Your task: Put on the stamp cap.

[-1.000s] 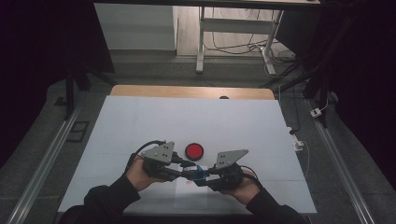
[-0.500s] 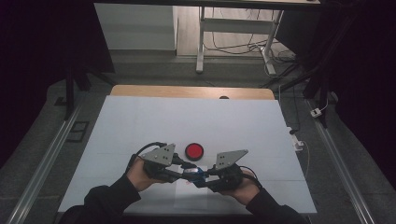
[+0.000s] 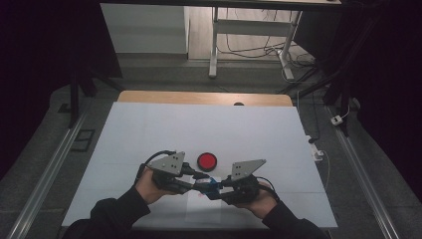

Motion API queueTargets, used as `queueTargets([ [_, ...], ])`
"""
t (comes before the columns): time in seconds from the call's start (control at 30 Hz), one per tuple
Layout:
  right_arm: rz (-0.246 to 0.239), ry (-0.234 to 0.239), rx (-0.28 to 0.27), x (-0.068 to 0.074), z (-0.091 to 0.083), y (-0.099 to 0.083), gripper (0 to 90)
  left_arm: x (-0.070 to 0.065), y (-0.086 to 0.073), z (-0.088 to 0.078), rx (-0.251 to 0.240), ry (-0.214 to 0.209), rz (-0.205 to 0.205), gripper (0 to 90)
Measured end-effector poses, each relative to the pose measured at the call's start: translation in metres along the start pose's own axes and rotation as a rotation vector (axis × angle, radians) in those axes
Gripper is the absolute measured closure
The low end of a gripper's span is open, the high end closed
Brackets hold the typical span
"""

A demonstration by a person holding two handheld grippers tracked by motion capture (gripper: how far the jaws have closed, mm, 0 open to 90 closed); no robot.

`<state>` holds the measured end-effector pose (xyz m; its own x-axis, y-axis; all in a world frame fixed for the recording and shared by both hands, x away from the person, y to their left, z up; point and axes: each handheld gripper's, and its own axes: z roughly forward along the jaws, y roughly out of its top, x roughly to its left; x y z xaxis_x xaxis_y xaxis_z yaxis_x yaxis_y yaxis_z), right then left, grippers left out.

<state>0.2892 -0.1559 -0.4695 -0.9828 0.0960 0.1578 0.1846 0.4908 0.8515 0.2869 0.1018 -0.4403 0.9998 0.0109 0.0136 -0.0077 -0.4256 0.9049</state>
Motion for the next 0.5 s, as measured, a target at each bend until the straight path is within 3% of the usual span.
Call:
queueTargets([
  [0.5,-0.002,0.014,-0.038,0.0002,-0.0019,0.0011,69.4,0.0012,-0.0008,-0.0024,-0.047,-0.014,-0.008,70.4],
])
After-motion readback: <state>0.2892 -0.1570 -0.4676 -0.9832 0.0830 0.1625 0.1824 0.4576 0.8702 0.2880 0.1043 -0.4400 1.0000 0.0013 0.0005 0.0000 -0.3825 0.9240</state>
